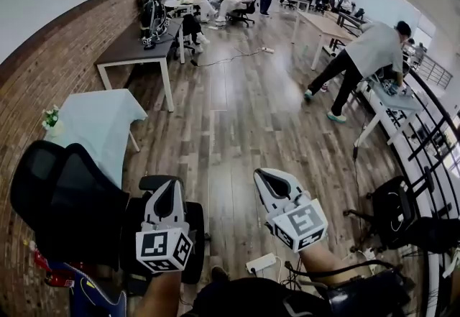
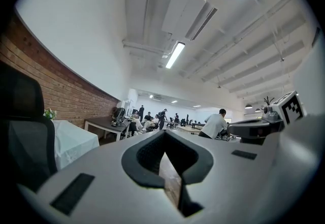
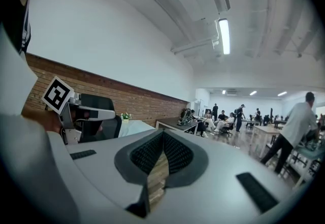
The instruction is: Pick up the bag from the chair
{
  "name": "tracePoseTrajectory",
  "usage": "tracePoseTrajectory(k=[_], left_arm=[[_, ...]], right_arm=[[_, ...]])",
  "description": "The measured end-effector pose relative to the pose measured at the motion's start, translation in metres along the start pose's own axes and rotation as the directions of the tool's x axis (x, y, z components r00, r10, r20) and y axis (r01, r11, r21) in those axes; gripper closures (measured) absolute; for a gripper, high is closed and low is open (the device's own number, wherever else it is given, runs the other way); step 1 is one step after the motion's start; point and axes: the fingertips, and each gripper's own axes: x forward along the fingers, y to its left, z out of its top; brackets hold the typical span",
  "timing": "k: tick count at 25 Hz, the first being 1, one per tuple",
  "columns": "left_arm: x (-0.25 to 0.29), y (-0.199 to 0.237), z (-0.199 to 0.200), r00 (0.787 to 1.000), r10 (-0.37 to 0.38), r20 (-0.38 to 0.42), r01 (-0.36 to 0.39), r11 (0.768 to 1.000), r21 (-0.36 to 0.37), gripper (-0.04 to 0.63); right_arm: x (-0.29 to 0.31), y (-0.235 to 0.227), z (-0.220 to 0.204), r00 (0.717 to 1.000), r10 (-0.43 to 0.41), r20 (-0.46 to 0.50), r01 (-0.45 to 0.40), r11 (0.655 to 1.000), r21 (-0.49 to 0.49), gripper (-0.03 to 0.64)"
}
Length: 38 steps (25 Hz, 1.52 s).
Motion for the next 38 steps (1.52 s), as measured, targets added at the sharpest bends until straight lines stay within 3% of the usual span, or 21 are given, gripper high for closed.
tracePoseTrajectory(k=[13, 23, 26, 33, 38], left_arm=[[-0.022, 0.076, 0.022, 0.988, 0.151, 0.038, -0.151, 0.988, 0.017, 0.586], [-0.062, 0.126, 0.03, 0.941, 0.334, 0.059, -0.336, 0.942, 0.022, 0.586], [-0.068, 0.14, 0.03, 0.923, 0.381, 0.061, -0.383, 0.923, 0.027, 0.586], [-0.078, 0.168, 0.027, 0.853, 0.514, 0.088, -0.516, 0.857, -0.004, 0.586], [-0.084, 0.188, 0.018, 0.788, 0.608, 0.094, -0.611, 0.792, -0.004, 0.586]], right_arm=[[0.075, 0.041, 0.022, 0.991, 0.129, 0.039, -0.129, 0.992, 0.01, 0.601], [0.127, 0.089, 0.037, 0.952, 0.297, 0.072, -0.297, 0.955, -0.009, 0.601], [0.148, 0.105, 0.042, 0.926, 0.366, 0.086, -0.366, 0.93, -0.018, 0.601], [0.196, 0.134, 0.044, 0.844, 0.528, 0.09, -0.526, 0.849, -0.05, 0.601], [0.228, 0.155, 0.044, 0.767, 0.635, 0.086, -0.63, 0.772, -0.08, 0.601]])
